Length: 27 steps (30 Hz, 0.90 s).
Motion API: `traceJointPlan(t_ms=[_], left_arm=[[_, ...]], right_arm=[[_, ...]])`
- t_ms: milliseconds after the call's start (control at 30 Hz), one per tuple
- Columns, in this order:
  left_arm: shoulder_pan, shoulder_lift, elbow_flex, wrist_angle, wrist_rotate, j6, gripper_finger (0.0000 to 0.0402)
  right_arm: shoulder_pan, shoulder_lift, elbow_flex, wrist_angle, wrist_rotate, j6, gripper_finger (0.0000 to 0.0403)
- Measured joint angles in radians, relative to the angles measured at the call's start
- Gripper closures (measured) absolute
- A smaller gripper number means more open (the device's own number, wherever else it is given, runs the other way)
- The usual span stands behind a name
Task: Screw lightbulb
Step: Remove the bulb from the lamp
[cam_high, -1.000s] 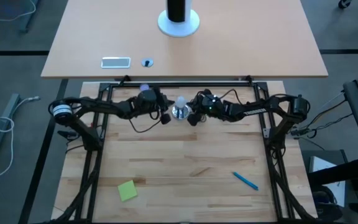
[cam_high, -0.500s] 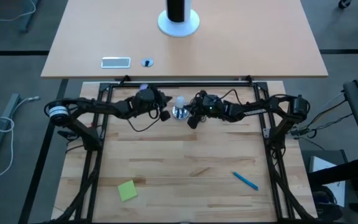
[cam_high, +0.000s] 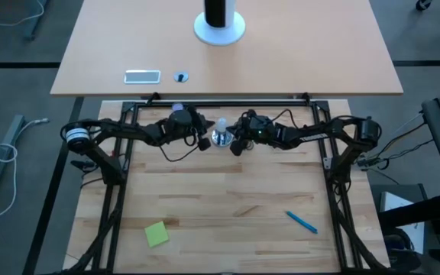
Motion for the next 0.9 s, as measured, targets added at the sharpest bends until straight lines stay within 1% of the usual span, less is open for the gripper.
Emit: traceJointPlan(t_ms=[200, 333, 433, 500, 567, 733, 900], left_arm=[[-0.004, -0.027, -0.002, -0.03, 0.06, 0.007, 0.0401], [-0.007, -0.06, -0.002, -0.051, 0.076, 0.014, 0.0401], [-0.002, -0.063, -0.002, -0.053, 0.051, 0.015, 0.0401], [0.002, -0.055, -0.002, -0.038, -0.005, 0.024, 0.0401], [0.01, -0.036, -0.002, -0.022, -0.041, 0.031, 0.0401], [0.016, 0.026, 0.004, 0.066, -0.044, 0.031, 0.0401], [0.016, 0.08, 0.035, 0.057, -0.036, 0.029, 0.0401]], right_arm=[[-0.001, -0.003, 0.001, -0.039, 0.051, 0.003, 0.0403], [0.001, 0.002, 0.0, -0.056, 0.051, 0.006, 0.0403], [0.007, 0.001, 0.0, -0.051, 0.021, -0.003, 0.0403], [0.009, 0.001, 0.0, -0.048, -0.023, -0.01, 0.0403], [0.014, 0.001, 0.0, -0.033, -0.032, -0.009, 0.0403], [0.011, 0.001, 0.0, -0.008, -0.027, -0.016, 0.0403], [0.0, 0.001, 0.0, -0.004, -0.025, -0.015, 0.0403]])
